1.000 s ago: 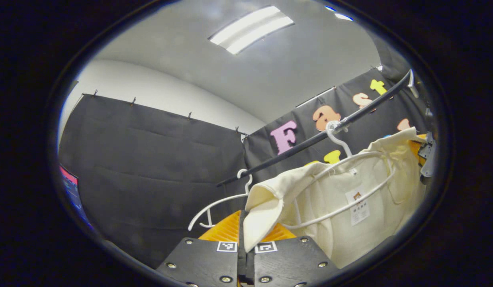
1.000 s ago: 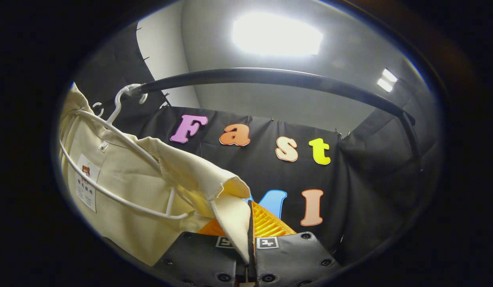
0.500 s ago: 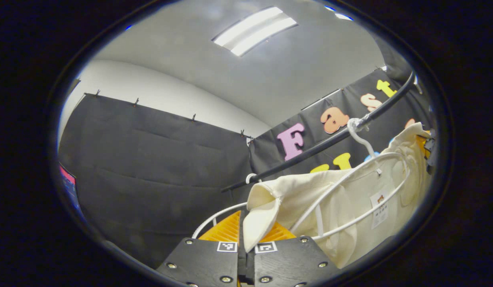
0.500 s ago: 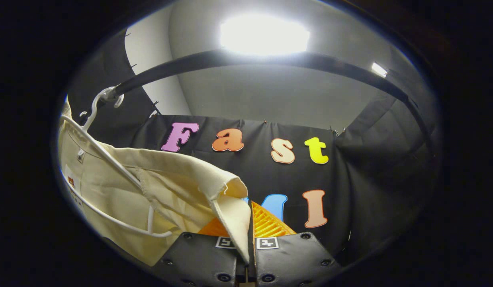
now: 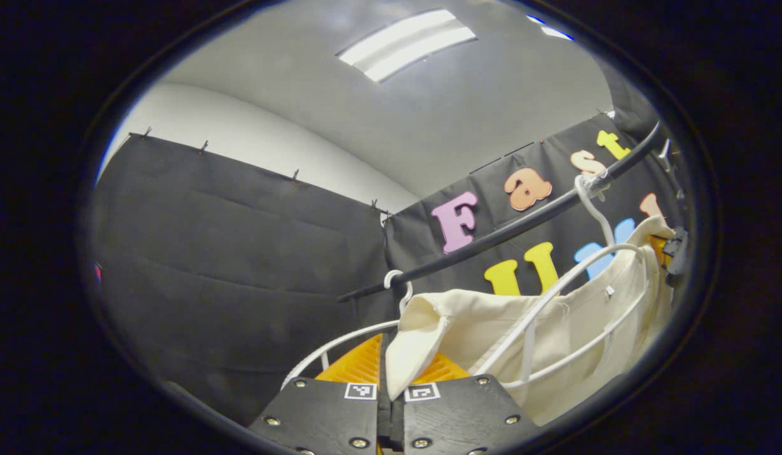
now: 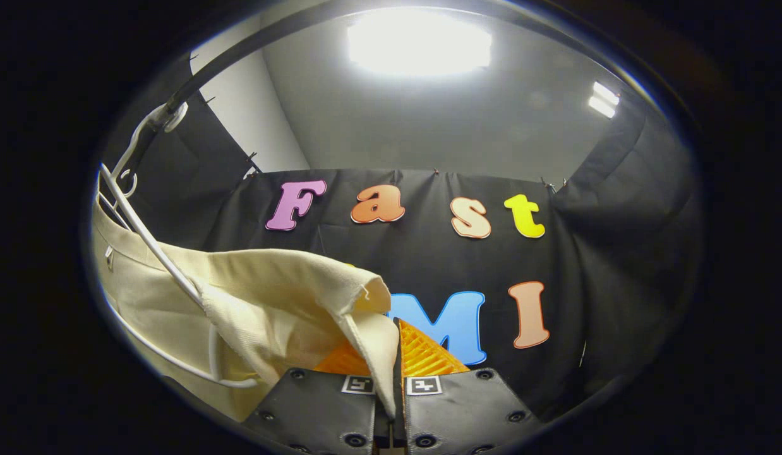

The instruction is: Grasp the clothes on the hanger with both hands and then place them into the laundry hamper below.

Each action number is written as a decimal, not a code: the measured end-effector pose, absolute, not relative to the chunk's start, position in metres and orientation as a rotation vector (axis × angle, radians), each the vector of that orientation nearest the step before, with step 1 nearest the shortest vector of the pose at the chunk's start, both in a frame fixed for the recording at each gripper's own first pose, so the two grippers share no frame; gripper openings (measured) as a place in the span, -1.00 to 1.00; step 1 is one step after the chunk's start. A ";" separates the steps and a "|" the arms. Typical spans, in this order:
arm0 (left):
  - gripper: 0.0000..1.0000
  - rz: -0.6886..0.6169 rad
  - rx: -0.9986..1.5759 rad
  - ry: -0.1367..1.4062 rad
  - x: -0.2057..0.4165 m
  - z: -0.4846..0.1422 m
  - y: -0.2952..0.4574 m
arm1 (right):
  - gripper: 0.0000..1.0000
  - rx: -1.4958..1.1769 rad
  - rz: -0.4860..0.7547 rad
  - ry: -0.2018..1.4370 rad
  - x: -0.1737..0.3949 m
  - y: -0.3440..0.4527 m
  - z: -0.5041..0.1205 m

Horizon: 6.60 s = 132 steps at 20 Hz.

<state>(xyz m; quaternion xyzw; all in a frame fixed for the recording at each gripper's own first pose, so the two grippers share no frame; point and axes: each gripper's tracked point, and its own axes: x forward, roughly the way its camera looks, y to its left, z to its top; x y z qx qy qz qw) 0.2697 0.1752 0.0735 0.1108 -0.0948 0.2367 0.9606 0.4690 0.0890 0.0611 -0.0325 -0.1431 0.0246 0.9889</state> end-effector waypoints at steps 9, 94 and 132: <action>-0.98 0.398 0.218 -0.154 0.290 0.059 0.187 | -0.94 -0.078 0.105 -0.164 0.493 0.098 0.013; -0.96 -0.139 -0.133 0.268 0.146 -0.269 0.000 | -0.92 -0.066 0.313 0.390 0.118 0.176 -0.242; 0.92 -0.101 0.018 0.521 0.097 -0.278 0.046 | 0.96 -0.156 0.176 0.499 0.087 0.119 -0.205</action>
